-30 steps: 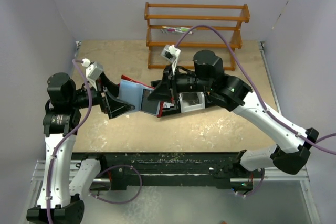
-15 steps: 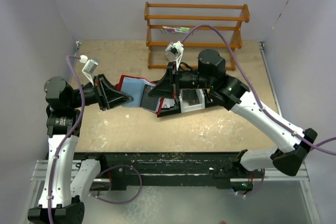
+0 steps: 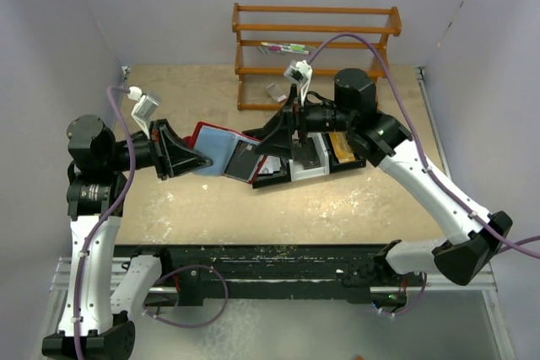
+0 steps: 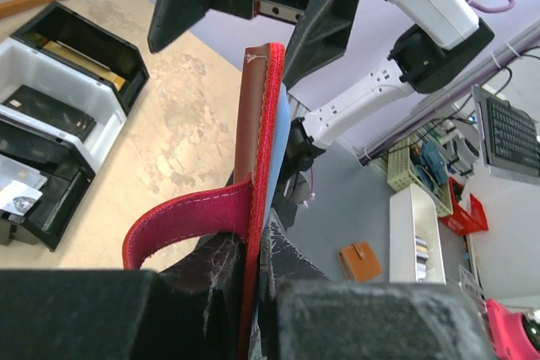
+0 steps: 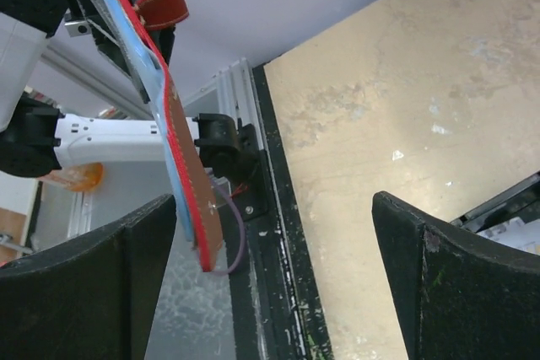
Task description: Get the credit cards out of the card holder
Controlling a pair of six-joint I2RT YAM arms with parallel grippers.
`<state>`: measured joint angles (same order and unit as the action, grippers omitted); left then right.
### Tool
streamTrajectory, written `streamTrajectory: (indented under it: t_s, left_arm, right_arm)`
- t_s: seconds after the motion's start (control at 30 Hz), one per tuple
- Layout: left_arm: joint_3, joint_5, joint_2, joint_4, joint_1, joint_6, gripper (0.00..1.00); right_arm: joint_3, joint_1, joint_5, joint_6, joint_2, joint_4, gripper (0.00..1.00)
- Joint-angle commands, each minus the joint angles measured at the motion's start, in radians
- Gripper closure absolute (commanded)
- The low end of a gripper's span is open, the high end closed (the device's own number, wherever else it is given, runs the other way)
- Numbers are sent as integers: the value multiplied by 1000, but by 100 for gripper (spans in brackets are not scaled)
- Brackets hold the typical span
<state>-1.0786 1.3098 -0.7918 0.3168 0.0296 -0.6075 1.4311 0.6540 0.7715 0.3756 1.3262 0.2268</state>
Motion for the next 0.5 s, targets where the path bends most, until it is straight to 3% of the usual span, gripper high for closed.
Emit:
streamTrajectory:
  t_s: [0.0,0.2,0.3,0.47]
  left_arm:
    - [-41,89,-18,16,-5,38,90]
    - [-32,136,-33,54,-5,55,90]
    - [-36,137,-48,157,-5,144,90]
    - [-66,160,-68,229,-5,221,90]
  right_arm:
    - [46,4,46,-63,-49,-141,1]
    - [186,40,226,-7,109,-250,0]
    - [238,146,225,-53,178,-215,1]
    - [257,186,218,-101,231,-152,2]
